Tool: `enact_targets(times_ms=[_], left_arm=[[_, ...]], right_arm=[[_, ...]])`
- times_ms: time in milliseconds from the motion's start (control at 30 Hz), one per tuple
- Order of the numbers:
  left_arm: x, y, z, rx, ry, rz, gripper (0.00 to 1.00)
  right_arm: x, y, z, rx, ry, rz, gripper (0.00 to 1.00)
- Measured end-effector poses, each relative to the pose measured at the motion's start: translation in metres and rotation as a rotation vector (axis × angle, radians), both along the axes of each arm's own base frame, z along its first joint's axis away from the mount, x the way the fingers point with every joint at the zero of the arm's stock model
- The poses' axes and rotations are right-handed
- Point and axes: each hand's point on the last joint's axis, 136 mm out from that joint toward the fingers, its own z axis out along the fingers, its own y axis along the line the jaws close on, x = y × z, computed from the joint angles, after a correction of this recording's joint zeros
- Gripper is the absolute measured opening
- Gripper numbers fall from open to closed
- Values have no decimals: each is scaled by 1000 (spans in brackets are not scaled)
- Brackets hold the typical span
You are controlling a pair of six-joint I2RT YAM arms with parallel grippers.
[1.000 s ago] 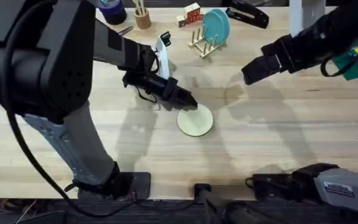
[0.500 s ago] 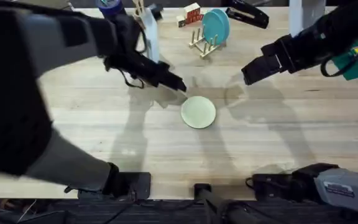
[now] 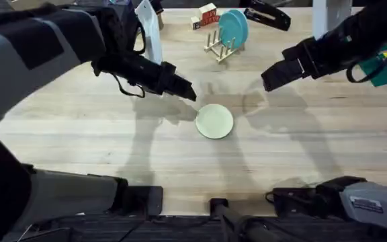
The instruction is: Pick up the plates from the table one by one and place each into a slot on the dish rack.
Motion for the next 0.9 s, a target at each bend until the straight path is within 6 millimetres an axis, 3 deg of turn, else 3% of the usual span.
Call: enact_targets(times_ms=[300, 533, 667, 900], left_arm=[[5, 2, -3, 25, 52, 66, 41], [20, 1, -9, 10, 30, 133, 42], [6, 2, -23, 1, 59, 195, 42], [-8, -2, -31, -45, 64, 297, 43]], right_arm=[[0, 0, 0, 0, 0, 0, 996], [0, 0, 0, 0, 0, 0, 996], [0, 0, 0, 0, 0, 0, 996], [0, 0, 0, 0, 0, 0, 996]])
